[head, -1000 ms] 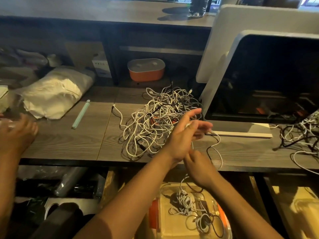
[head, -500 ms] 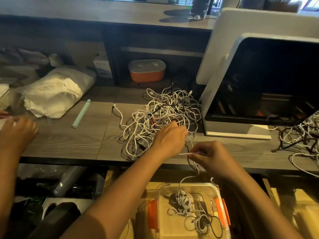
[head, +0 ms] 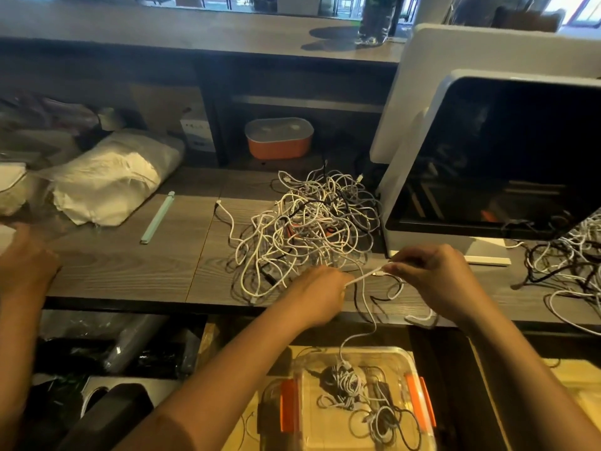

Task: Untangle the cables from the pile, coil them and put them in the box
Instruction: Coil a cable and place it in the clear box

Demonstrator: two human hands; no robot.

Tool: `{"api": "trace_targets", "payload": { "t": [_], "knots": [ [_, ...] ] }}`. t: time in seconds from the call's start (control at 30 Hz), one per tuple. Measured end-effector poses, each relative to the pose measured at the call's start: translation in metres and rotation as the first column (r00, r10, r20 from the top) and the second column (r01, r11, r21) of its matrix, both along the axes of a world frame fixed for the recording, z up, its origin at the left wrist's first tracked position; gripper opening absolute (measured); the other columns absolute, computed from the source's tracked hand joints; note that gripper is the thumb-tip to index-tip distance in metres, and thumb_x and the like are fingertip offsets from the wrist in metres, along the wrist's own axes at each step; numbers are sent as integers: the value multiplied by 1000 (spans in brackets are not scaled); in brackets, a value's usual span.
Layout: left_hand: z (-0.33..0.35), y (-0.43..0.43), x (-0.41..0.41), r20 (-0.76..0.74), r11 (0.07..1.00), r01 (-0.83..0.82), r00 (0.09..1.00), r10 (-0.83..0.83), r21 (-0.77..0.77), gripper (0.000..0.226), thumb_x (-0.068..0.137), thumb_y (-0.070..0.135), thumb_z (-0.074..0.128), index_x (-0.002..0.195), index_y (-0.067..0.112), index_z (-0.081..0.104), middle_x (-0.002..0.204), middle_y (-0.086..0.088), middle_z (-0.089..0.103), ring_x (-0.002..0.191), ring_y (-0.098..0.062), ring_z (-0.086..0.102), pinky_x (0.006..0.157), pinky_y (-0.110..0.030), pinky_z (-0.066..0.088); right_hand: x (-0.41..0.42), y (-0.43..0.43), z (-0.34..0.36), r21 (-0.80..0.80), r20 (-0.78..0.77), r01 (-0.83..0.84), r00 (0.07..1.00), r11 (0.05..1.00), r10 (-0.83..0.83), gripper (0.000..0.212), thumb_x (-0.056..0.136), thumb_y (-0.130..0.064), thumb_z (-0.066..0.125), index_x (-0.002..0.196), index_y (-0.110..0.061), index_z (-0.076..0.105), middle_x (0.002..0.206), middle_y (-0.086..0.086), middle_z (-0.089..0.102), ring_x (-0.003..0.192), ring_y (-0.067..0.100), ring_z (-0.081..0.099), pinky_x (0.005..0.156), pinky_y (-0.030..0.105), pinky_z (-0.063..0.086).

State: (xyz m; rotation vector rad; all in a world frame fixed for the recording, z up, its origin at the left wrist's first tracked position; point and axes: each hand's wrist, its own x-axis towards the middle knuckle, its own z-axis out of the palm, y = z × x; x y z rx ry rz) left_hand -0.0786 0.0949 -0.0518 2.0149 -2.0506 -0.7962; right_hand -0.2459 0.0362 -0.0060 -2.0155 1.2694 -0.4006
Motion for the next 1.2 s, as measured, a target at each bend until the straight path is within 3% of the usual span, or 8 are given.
{"api": "trace_targets", "payload": {
  "t": [0.1,0.2,0.27,0.43,0.5,0.63,0.8,1.2],
  "knots": [
    [1,-1,1,-345,974,-47,931,124,221,29,98,7,41,121,10,58,105,-10,62,80,-17,54,70,-30,44,-2,-2,-13,63,31,26,999,998,-28,7,90,-20,59,87,-21,65,68,-8,55,48,-2,48,41,11,36],
    [10,5,0,-834,939,-81,437,335,335,41,97,-1,37,135,10,46,123,-4,55,117,-14,51,100,-28,41,-4,0,-25,175,79,67,993,982,-82,16,94,-19,53,83,-20,65,66,-1,53,46,3,43,39,13,33],
    [12,8,2,-929,951,-52,205,307,303,41,98,1,33,136,12,44,133,3,54,131,-10,42,109,-30,32,-1,5,-31,204,25,17,999,979,-23,21,97,-22,46,84,-21,63,69,0,56,48,2,48,42,11,36],
    [16,-2,-1,-984,990,-34,113,138,135,32,100,15,31,124,18,53,120,-2,65,127,-12,48,111,-37,26,25,30,-40,214,-36,-138,988,967,148,26,101,-29,36,84,-27,55,71,-7,55,60,0,52,57,14,37],
    [18,-10,-12,-976,973,-194,151,159,129,29,101,13,31,113,16,57,87,-2,67,93,-15,64,96,-36,41,35,36,-46,154,-67,-168,981,974,180,20,101,-24,37,90,-26,53,74,-10,52,65,2,51,58,16,36],
    [11,-27,-25,-960,864,-503,231,158,21,18,100,23,38,104,20,55,58,12,46,47,0,41,53,-22,41,41,38,-50,126,-45,-195,978,973,202,14,98,-14,45,98,-27,50,78,-13,53,68,2,51,58,16,40],
    [4,-37,-24,-360,838,-314,920,153,-446,32,99,33,36,120,19,55,104,-3,58,93,-21,56,76,-31,41,37,34,-44,181,-82,-200,973,963,217,14,97,-19,48,94,-26,60,86,-7,62,76,6,58,69,24,48],
    [-9,-26,-5,57,991,-58,996,66,-122,62,84,69,40,137,36,43,118,-1,44,114,-18,38,94,-38,30,-4,8,0,31,45,40,998,999,-42,14,93,-24,55,87,-30,66,75,-7,63,66,8,54,58,24,40]
  ]
}}
